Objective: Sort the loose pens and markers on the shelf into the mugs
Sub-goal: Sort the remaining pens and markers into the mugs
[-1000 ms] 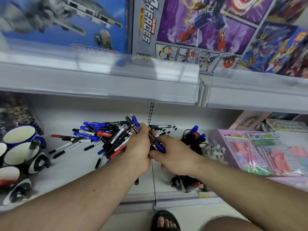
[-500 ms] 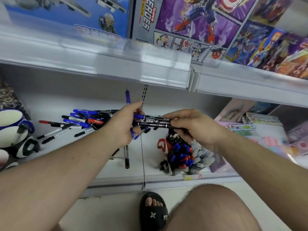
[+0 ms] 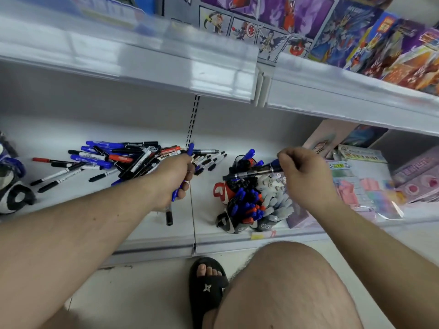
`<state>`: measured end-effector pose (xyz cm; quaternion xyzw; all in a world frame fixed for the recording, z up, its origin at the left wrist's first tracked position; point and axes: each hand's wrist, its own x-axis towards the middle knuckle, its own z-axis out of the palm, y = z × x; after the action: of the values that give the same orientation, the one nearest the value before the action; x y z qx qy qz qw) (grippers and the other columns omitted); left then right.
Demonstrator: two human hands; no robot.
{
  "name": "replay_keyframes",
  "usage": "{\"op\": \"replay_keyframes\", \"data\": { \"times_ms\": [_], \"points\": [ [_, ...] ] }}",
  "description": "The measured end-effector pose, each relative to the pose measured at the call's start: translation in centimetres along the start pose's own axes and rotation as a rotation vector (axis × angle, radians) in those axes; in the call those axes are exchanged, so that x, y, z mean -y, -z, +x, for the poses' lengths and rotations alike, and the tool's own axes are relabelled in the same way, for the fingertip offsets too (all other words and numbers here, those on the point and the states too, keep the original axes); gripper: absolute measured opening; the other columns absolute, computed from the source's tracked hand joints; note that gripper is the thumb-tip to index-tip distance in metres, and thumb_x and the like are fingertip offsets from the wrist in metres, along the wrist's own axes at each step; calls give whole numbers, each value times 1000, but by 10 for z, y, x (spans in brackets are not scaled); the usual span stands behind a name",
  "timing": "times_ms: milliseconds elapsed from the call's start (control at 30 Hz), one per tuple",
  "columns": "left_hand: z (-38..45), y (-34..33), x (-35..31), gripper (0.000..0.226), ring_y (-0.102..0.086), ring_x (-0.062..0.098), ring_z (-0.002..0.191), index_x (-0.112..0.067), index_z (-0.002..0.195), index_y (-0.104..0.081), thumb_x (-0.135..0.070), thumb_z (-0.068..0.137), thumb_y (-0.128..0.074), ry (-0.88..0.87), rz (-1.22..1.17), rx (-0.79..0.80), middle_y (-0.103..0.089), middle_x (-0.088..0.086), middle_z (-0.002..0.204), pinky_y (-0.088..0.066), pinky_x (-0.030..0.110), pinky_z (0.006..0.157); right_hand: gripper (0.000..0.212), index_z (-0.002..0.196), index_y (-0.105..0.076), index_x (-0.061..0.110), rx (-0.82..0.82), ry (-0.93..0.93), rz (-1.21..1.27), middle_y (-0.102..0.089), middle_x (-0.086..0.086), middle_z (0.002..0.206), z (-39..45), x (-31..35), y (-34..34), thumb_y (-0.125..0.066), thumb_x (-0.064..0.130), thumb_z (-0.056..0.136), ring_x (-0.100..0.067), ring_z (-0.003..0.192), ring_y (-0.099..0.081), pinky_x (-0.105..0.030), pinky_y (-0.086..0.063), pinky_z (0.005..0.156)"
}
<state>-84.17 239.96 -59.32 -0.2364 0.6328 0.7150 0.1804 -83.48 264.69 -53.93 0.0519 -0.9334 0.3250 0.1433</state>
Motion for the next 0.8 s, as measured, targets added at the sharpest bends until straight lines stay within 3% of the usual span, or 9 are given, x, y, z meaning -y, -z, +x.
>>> {"op": "replay_keyframes", "data": {
  "times_ms": [67, 167, 267, 333, 433, 567, 667, 800],
  "points": [
    [-1, 1, 0, 22, -41, 15, 55, -13, 89, -58, -22, 101, -43, -27, 22, -2, -49, 2, 70, -32, 25, 47, 14, 90, -65, 17, 15, 126, -132, -60, 8, 69, -7, -21, 0, -54, 16, 99, -5, 62, -55, -8, -35, 56],
    [-1, -2, 2, 16, -49, 17, 58, -10, 100, -60, -15, 102, -45, -82, 30, 3, -53, 3, 73, -41, 26, 52, 17, 94, -71, 9, 85, 355, -349, -68, -5, 81, -14, -58, -13, -56, 16, 93, -24, 70, -64, -20, -44, 65],
    [-2, -1, 3, 14, -54, 18, 61, -14, 102, -60, -17, 103, -47, -81, 22, 20, -54, 3, 76, -50, 33, 61, 24, 99, -73, 11, 162, 468, -424, -71, -6, 87, -16, -87, -23, -53, 26, 94, -28, 72, -68, -33, -57, 62],
    [-4, 1, 4, 13, -56, 18, 63, -18, 103, -60, -21, 103, -48, -73, 42, 35, -55, 2, 77, -53, 36, 66, 30, 99, -73, 12, 161, 491, -450, -70, -6, 86, -14, -99, -30, -50, 30, 95, -28, 69, -67, -35, -58, 58],
    [-3, 2, 7, 12, -55, 16, 63, -23, 107, -60, -27, 103, -49, -89, 90, 44, -56, 1, 80, -53, 32, 60, 24, 98, -75, 13, 166, 514, -491, -67, -6, 81, -11, -112, -44, -55, 26, 93, -29, 62, -64, -34, -57, 52],
    [1, 1, 11, 7, -40, 11, 55, -28, 99, -61, -32, 100, -55, -109, 126, 33, -52, 0, 77, -34, 21, 46, 10, 92, -74, 12, 251, 537, -532, -63, -6, 72, -6, -122, -73, -66, 16, 87, -29, 55, -62, -35, -55, 46],
    [2, -1, 11, 9, -37, 11, 55, -24, 102, -63, -27, 101, -54, -88, 155, 34, -52, 2, 75, -29, 20, 46, 9, 83, -72, 11, 363, 543, -591, -58, -4, 65, -5, -127, -98, -79, 11, 79, -29, 53, -58, -33, -51, 43],
    [3, -2, 13, 19, -47, 14, 61, -16, 101, -61, -9, 101, -43, -23, 191, 14, -63, 5, 81, -38, 23, 52, 10, 89, -73, 10, 405, 473, -640, -58, -6, 65, -4, -123, -117, -77, 15, 82, -31, 54, -59, -34, -49, 40]
  ]
}}
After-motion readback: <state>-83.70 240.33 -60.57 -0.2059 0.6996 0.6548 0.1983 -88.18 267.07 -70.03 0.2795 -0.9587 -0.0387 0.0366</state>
